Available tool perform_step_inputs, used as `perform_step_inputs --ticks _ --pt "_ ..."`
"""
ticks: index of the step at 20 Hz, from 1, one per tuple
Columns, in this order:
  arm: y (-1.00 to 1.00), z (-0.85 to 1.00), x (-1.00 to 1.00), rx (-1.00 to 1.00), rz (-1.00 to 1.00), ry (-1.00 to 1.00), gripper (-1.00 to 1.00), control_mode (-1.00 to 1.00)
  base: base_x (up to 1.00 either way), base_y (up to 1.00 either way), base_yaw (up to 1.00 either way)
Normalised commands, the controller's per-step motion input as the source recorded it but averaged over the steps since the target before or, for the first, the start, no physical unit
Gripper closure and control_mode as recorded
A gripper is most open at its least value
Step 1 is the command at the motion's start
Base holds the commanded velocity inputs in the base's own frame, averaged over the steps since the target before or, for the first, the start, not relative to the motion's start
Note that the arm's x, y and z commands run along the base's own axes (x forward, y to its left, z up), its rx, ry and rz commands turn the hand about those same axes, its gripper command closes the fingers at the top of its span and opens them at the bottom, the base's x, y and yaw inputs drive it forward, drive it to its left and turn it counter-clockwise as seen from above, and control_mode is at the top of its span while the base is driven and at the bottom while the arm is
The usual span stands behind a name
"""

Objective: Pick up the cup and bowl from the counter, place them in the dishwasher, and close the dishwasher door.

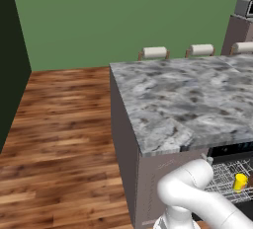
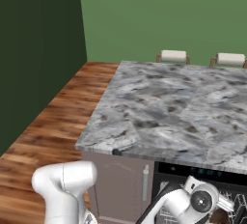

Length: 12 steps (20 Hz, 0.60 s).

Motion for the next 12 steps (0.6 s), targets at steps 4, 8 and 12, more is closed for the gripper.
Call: perform_step_inputs --ticks 4,8,12 --pt "0.0 -0.01 -0.24 0.03 0.06 0.0 -1.0 -1.0 0.0 0.0 0.0" --pt "0.0 0.0 -0.2 0.04 0.07 0.0 -1.0 -1.0 0.0 0.0 0.0" --pt "0.0 0.0 -0.25 0.05 0.07 0.0 -1.0 -1.0 0.0 0.0 0.0"
